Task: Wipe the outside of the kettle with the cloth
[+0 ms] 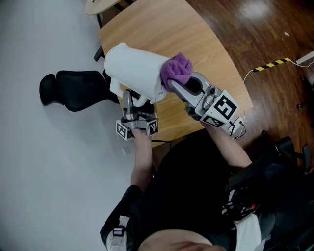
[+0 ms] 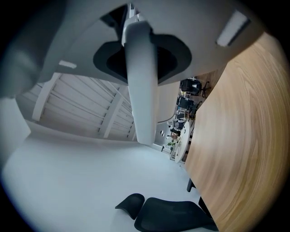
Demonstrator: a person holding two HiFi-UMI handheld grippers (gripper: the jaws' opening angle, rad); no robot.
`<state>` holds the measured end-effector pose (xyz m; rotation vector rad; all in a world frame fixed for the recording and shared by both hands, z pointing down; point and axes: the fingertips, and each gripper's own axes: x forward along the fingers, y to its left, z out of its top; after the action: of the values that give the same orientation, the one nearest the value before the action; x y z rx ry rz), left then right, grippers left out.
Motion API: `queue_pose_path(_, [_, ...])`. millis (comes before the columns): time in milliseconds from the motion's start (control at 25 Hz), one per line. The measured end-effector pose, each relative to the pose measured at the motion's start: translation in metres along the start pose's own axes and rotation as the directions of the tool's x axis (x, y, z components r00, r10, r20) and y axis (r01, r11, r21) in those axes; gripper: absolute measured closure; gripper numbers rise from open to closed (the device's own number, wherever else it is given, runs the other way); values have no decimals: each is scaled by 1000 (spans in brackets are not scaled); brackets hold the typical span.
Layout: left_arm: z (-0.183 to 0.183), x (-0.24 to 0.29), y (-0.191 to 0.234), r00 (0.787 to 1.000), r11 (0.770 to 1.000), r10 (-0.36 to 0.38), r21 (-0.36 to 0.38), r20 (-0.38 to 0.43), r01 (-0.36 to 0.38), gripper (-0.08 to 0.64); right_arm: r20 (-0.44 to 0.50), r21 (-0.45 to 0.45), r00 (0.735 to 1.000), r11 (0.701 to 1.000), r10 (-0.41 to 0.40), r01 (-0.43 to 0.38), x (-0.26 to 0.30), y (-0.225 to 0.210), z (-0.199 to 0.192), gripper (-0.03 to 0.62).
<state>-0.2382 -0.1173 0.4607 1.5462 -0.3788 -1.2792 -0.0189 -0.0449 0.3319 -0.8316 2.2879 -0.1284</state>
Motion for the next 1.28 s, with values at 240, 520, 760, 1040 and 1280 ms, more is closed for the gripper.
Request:
queue_pose_path(240, [4,-10,3,998,998,-20,-59,63,23,446,-231,13,954,981,191,-193,-2,56,-63,545])
queue_pose_path(520, [15,-14,-21,989,993,-108,-29,99,112,446,-129,121,985,988,113,-97,-28,24,-58,543])
queue_pose_path(760, [-3,-11,-27,986,986,-144,-71,80,150,446,-60,192,968,954,245,-230,-7,56,-58,541])
queue_pose_path(1040, [8,-22,-37,979,980,-179,-68,99,186,446,-136,244,982,957,-128,159,-50,-39,-91,541])
queue_pose_path(1280, [-2,-19,-31,984,982,-158,-96,84,165,446,-104,43,958,964,267,-264,-5,72,-41,543])
